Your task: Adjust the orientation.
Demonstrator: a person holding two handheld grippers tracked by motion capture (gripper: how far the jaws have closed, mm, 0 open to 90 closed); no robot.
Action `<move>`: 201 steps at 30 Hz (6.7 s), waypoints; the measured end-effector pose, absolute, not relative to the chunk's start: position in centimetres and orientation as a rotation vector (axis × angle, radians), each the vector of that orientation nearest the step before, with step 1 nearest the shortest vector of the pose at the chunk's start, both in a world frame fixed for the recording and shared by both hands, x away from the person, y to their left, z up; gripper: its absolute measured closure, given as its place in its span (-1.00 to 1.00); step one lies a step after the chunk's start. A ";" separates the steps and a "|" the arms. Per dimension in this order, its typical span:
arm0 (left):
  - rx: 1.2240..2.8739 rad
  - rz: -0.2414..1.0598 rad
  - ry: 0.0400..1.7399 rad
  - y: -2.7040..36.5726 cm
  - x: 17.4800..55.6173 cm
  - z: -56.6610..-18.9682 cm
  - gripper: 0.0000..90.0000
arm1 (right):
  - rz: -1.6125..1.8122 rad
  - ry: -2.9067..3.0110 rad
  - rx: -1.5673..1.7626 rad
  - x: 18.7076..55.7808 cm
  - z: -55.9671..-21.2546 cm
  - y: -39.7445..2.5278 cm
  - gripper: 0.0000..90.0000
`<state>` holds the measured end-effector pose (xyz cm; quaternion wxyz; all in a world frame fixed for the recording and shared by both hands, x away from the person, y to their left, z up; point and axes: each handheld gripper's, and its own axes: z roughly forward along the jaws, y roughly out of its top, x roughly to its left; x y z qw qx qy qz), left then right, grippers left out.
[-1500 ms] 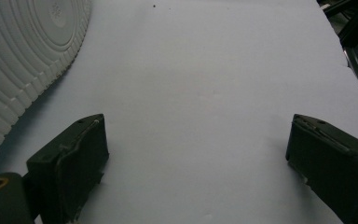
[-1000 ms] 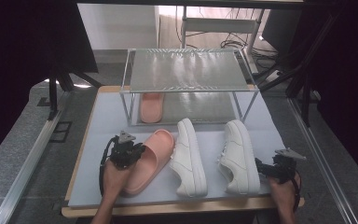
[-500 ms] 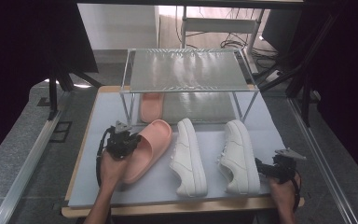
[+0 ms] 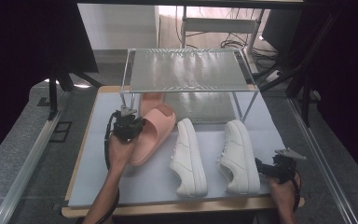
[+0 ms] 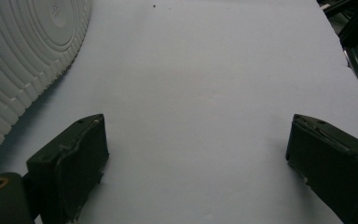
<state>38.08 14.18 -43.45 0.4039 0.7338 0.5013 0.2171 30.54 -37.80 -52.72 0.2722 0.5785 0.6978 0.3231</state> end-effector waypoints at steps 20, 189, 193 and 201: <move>1.846 0.597 1.281 10.0 43.6 -44.6 0.80 | 0.870 1.878 1.558 30.5 -52.7 -37.8 -0.87; 2.008 0.468 1.127 6.4 43.9 -49.9 0.62 | 0.873 1.876 1.559 30.5 -52.7 -37.8 -0.87; 2.013 0.479 1.126 7.0 43.1 -49.5 0.47 | 0.873 1.876 1.558 30.5 -52.7 -37.8 -0.87; 2.020 0.476 1.107 8.0 41.3 -48.7 0.13 | 0.872 1.876 1.558 30.5 -52.7 -37.8 -0.87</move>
